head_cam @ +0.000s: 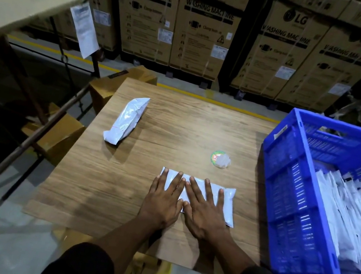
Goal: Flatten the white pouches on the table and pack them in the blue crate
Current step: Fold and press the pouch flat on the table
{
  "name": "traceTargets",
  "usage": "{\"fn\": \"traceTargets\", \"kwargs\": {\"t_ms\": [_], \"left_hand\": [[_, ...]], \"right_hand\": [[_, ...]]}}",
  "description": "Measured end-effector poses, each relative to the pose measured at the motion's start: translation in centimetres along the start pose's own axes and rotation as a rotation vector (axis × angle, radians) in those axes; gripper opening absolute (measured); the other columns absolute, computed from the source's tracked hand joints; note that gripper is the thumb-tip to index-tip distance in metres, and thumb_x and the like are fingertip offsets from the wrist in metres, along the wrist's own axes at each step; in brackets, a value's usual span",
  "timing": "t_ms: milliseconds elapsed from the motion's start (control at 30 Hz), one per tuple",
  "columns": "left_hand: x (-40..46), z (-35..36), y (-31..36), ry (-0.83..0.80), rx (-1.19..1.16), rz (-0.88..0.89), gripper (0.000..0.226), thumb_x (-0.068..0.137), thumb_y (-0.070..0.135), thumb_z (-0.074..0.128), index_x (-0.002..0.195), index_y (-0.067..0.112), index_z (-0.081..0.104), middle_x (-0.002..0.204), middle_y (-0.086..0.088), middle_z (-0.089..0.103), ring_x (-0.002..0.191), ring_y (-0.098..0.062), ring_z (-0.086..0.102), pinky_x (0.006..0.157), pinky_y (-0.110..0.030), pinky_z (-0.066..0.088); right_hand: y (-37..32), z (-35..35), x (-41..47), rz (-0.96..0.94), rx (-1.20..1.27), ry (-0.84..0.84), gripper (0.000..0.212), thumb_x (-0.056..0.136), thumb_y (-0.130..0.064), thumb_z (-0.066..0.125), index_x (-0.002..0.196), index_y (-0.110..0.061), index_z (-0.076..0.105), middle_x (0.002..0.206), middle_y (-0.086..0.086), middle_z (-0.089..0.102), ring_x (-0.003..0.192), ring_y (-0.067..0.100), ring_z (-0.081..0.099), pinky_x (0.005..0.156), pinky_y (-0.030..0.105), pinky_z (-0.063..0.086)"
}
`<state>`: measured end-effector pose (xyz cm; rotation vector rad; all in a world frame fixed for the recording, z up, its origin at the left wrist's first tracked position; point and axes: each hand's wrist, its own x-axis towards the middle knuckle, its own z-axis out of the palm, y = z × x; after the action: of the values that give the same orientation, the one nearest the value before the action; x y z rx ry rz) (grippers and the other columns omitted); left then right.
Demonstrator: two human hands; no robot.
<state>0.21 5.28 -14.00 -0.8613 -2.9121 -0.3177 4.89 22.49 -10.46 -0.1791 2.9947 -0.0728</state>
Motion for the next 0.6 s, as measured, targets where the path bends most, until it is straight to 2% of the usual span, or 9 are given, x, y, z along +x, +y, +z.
{"fn": "traceTargets", "kwargs": {"t_ms": [100, 167, 233, 300, 367, 433, 533, 600], "left_hand": [[0.4, -0.3, 0.1, -0.023, 0.012, 0.001, 0.064, 0.094, 0.041, 0.038, 0.149, 0.010, 0.049, 0.159, -0.008, 0.040, 0.147, -0.047, 0.030, 0.118, -0.057, 0.023], [1.2, -0.8, 0.1, -0.047, 0.047, 0.045, 0.062, 0.091, 0.035, 0.036, 0.137, 0.003, 0.060, 0.148, -0.015, 0.054, 0.141, -0.041, 0.044, 0.117, -0.054, 0.022], [2.1, -0.9, -0.2, -0.084, 0.055, 0.101, 0.058, 0.085, 0.027, 0.036, 0.120, -0.002, 0.071, 0.131, -0.021, 0.066, 0.130, -0.037, 0.057, 0.114, -0.050, 0.036], [2.7, -0.6, -0.4, -0.094, 0.045, 0.131, 0.054, 0.082, 0.022, 0.037, 0.113, -0.004, 0.074, 0.122, -0.024, 0.069, 0.121, -0.037, 0.064, 0.107, -0.047, 0.048], [2.6, -0.1, -0.2, -0.056, 0.023, 0.097, 0.051, 0.089, 0.022, 0.037, 0.118, -0.001, 0.072, 0.128, -0.022, 0.067, 0.124, -0.034, 0.063, 0.111, -0.044, 0.040], [2.1, 0.4, -0.1, 0.049, -0.023, 0.048, 0.051, 0.097, 0.026, 0.036, 0.129, 0.000, 0.066, 0.140, -0.018, 0.060, 0.131, -0.033, 0.057, 0.112, -0.044, 0.030], [1.5, 0.1, 0.0, 0.147, -0.036, 0.043, 0.053, 0.100, 0.031, 0.038, 0.139, 0.002, 0.058, 0.148, -0.015, 0.053, 0.137, -0.037, 0.049, 0.112, -0.048, 0.035], [1.4, 0.0, 0.1, 0.158, -0.035, 0.049, 0.054, 0.101, 0.035, 0.039, 0.143, 0.005, 0.056, 0.152, -0.013, 0.049, 0.140, -0.040, 0.045, 0.111, -0.052, 0.041]], "right_hand": [[-0.3, -0.1, 0.0, 0.023, 0.017, -0.008, 0.066, 0.096, -0.051, 0.003, 0.158, -0.032, -0.007, 0.163, -0.018, -0.018, 0.150, 0.023, -0.023, 0.114, 0.065, -0.013], [-0.9, -0.2, 0.5, 0.042, 0.046, -0.033, 0.074, 0.089, -0.049, 0.001, 0.159, -0.026, -0.005, 0.164, -0.014, -0.016, 0.150, 0.024, -0.025, 0.112, 0.065, -0.017], [-1.8, -0.5, 0.9, 0.040, 0.085, -0.009, 0.082, 0.084, -0.047, 0.005, 0.159, -0.015, 0.008, 0.167, -0.003, -0.005, 0.151, 0.027, -0.019, 0.112, 0.063, -0.017], [-2.5, -0.6, 1.1, 0.081, 0.132, 0.005, 0.084, 0.083, -0.047, -0.002, 0.159, -0.014, 0.012, 0.167, 0.000, -0.002, 0.152, 0.024, -0.015, 0.115, 0.060, -0.014], [-2.9, 0.1, 1.1, 0.148, 0.163, 0.026, 0.081, 0.089, -0.047, -0.011, 0.160, -0.015, 0.010, 0.167, -0.003, -0.005, 0.153, 0.019, -0.013, 0.117, 0.056, -0.010], [-2.5, 0.6, 0.9, 0.185, 0.151, 0.076, 0.075, 0.098, -0.048, -0.004, 0.159, -0.010, 0.018, 0.167, 0.001, 0.002, 0.154, 0.026, -0.005, 0.118, 0.054, -0.005], [-0.9, 1.2, 0.4, 0.232, 0.101, 0.089, 0.067, 0.104, -0.049, 0.013, 0.157, -0.011, 0.026, 0.166, 0.008, 0.012, 0.151, 0.041, 0.009, 0.117, 0.054, 0.006], [-0.1, 1.2, -0.1, 0.235, 0.066, 0.110, 0.065, 0.104, -0.053, 0.016, 0.158, -0.018, 0.024, 0.166, 0.008, 0.012, 0.150, 0.044, 0.009, 0.118, 0.055, 0.009]]}}
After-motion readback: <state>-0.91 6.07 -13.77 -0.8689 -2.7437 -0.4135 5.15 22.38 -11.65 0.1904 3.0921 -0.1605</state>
